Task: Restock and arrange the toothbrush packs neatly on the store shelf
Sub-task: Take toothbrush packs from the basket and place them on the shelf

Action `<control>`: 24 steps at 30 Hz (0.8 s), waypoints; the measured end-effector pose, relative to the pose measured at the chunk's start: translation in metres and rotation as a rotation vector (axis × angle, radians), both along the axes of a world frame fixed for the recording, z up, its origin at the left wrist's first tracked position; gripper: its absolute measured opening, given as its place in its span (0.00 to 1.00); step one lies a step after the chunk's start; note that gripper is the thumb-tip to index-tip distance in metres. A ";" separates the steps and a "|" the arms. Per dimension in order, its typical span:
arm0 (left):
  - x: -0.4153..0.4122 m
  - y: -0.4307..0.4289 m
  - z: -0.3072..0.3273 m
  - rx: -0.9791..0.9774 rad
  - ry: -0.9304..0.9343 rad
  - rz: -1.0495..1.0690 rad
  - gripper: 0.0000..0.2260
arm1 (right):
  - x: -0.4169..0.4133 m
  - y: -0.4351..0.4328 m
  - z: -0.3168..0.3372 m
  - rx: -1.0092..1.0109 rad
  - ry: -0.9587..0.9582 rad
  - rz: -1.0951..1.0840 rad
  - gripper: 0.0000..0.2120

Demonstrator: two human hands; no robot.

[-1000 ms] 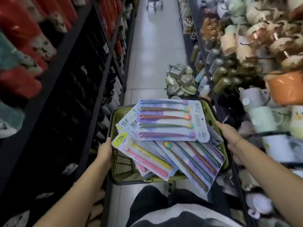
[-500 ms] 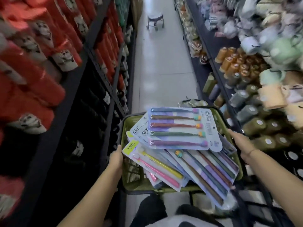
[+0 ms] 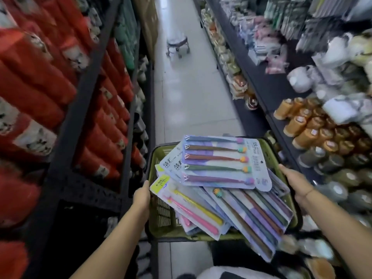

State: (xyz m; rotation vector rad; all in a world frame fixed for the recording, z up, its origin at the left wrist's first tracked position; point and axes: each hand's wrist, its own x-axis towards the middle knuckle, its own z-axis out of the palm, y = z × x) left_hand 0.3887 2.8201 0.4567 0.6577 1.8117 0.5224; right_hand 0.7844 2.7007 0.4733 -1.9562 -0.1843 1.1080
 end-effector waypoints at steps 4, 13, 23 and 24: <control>0.037 0.117 0.000 0.010 0.012 0.020 0.20 | 0.033 0.114 0.022 -0.013 -0.034 0.008 0.23; 0.107 0.367 -0.008 0.027 -0.028 0.057 0.21 | 0.111 0.361 0.010 0.039 -0.057 0.004 0.19; 0.184 0.660 0.001 0.030 -0.039 -0.028 0.21 | 0.174 0.617 0.013 -0.022 -0.007 -0.068 0.25; 0.196 0.686 0.009 0.029 -0.025 -0.039 0.21 | 0.181 0.639 0.013 -0.020 -0.002 -0.068 0.26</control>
